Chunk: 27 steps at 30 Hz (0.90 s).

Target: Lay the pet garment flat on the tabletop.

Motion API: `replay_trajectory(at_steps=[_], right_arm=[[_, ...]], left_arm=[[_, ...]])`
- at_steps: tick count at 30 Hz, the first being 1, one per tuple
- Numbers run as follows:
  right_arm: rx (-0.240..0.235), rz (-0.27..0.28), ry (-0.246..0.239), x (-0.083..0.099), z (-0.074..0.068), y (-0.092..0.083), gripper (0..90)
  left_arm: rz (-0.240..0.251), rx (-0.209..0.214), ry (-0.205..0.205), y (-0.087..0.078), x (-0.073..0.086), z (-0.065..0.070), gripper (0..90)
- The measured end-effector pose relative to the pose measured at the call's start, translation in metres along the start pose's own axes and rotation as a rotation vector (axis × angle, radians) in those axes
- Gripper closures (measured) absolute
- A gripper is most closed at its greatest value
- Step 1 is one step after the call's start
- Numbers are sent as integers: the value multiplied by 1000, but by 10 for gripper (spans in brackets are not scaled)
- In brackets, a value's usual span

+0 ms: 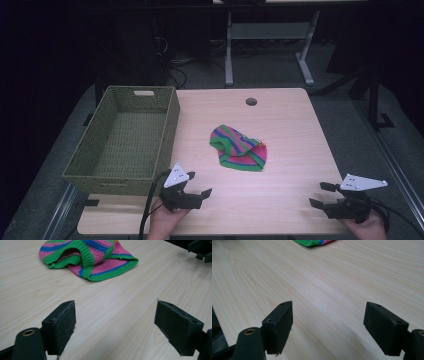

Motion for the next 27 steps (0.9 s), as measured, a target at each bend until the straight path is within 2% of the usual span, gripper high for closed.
replay_trajectory(at_steps=[2, 8, 12, 16, 23, 24, 27], right_arm=[[-4, -6, -1, 1, 0, 1, 231], [-10, -12, -4, 2, -2, 4, 226], [-13, -19, -14, -1, -2, 8, 221], [-37, -11, -18, -10, -7, 15, 220], [-91, -49, -3, -26, -9, 32, 181], [-91, -49, -3, -26, -9, 32, 181], [-80, -100, -2, -28, -7, 40, 160]], left_arm=[[-7, 1, 9, 1, 0, -1, 171], [-1, 4, -3, 2, 0, -3, 171], [-1, 5, 1, 3, 0, -2, 171], [-2, 8, 10, 3, 0, -1, 171], [8, 24, 12, 4, -1, 3, 164], [8, 25, 10, 4, -1, 3, 164], [10, 22, 14, 4, -2, 3, 164]])
Point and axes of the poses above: each handheld gripper's, and its own axes: y roughly forward along the jaws, x roughly out of its underside, z roughly to its right, the point moved 9 cm from there along y, roughly forward along the jaws, and after that the axes turned 14 degrees about z, right-handed, at the moved point
